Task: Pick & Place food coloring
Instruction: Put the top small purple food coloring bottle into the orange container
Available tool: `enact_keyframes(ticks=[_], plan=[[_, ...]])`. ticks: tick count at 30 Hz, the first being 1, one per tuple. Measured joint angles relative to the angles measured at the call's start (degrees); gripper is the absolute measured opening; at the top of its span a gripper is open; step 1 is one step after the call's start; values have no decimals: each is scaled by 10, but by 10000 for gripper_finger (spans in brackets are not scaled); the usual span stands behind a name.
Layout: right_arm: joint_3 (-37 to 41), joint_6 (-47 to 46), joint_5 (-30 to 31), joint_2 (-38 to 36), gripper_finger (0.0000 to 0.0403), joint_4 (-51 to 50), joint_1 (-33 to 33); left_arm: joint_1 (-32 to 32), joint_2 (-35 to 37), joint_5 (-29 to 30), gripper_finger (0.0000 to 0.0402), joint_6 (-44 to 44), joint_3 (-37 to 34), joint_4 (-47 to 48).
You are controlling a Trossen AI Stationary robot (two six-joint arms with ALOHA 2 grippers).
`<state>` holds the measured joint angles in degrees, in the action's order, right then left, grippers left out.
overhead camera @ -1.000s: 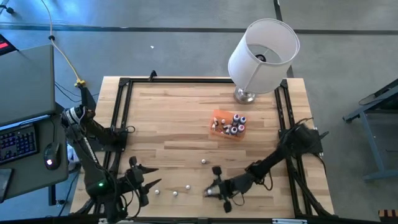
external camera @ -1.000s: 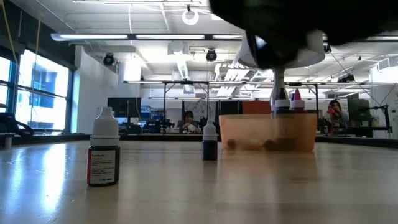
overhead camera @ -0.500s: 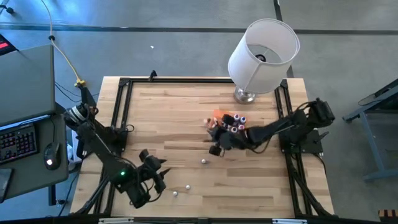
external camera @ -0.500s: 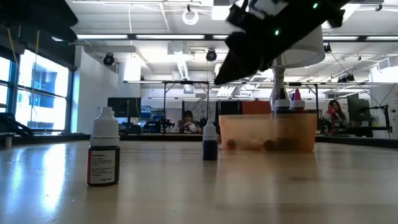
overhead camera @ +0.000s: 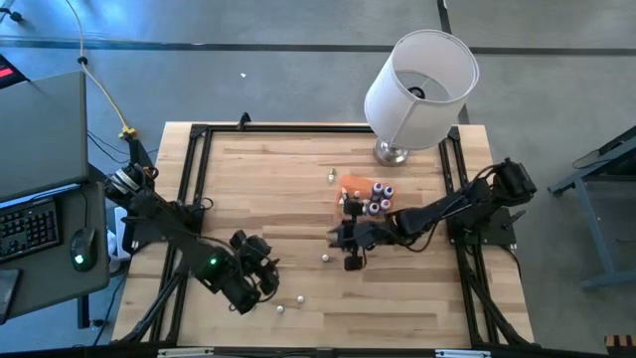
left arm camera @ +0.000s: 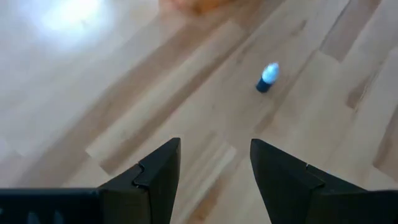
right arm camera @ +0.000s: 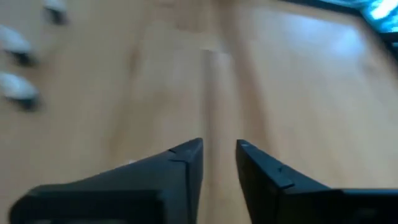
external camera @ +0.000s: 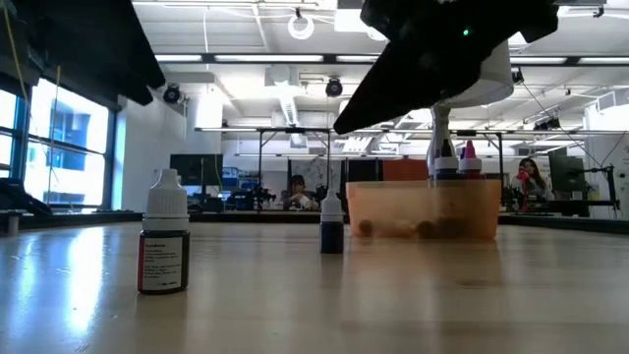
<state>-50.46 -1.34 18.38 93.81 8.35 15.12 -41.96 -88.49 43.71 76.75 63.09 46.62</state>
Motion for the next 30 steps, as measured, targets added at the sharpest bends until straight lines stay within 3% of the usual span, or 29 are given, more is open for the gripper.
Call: enact_keyframes(ticks=[5,11,16,26,30], plan=[[-1,-61,-36,36,129,66,32,26,0,-74,191,-7,0,-5],[-1,-65,-30,112,142,178,60,46,0,-95,191,-26,0,-4],[-1,-93,31,144,142,175,63,44,0,-99,191,-26,0,-6],[-1,-152,4,207,141,178,47,44,0,-104,191,-30,0,-7],[-1,-152,11,208,122,181,48,45,0,-103,191,-30,0,-7]])
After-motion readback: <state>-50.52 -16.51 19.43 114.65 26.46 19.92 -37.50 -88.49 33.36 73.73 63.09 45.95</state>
